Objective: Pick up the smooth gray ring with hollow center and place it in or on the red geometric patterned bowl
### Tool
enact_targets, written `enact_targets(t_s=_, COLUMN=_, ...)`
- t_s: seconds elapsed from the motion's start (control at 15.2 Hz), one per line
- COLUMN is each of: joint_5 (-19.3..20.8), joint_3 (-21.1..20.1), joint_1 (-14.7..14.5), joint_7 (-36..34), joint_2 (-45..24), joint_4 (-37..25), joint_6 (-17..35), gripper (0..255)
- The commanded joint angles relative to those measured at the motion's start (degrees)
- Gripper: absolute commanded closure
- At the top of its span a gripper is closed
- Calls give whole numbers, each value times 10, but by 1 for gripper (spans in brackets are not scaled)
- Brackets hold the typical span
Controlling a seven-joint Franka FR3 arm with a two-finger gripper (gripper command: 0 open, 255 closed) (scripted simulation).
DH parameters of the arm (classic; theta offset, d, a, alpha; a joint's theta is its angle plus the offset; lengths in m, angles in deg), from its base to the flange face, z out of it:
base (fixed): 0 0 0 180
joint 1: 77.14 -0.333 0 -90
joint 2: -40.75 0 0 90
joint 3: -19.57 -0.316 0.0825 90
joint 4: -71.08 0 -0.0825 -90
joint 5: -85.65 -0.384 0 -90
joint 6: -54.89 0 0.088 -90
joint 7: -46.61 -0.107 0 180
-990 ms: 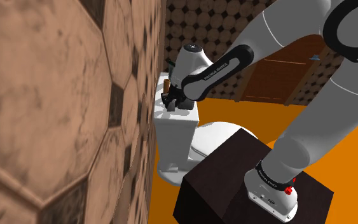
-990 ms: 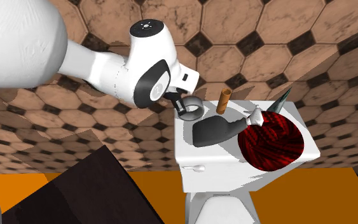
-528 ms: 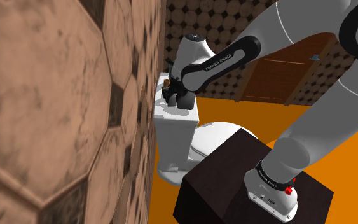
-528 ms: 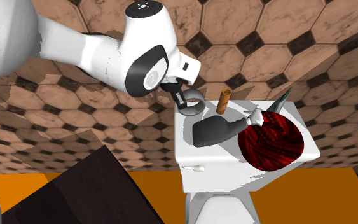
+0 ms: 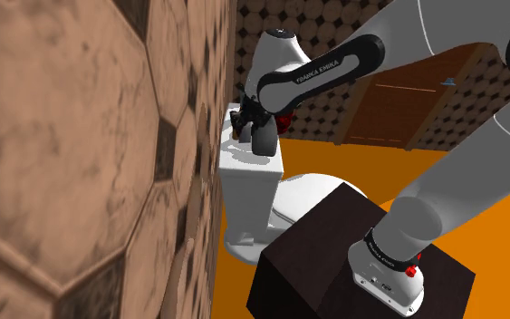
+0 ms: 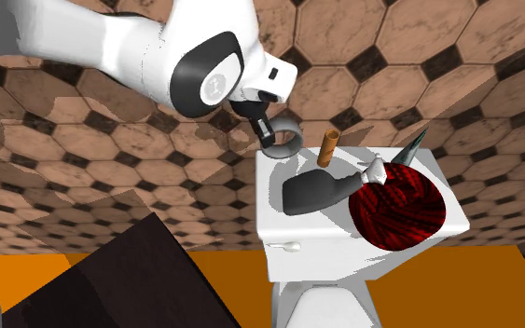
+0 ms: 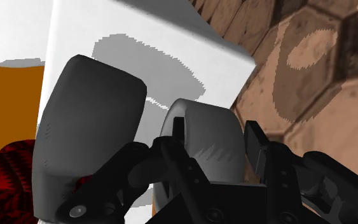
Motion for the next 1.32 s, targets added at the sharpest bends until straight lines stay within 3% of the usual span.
enact_targets(t_s=0.0, joint_5=-7, joint_3=1, joint_1=-1, joint_7=5, joint_2=12, joint_4=-3, joint_6=-15, gripper=255)
enact_targets(t_s=0.92, joint_5=-31, joint_3=12, joint_1=-6, joint_7=27, joint_2=62, joint_4=-66, joint_6=-125, gripper=255)
enact_targets(t_s=1.25, joint_5=-32, joint_3=55, joint_1=21, joint_7=98, joint_2=36, joint_4=-96, joint_6=-130, gripper=255)
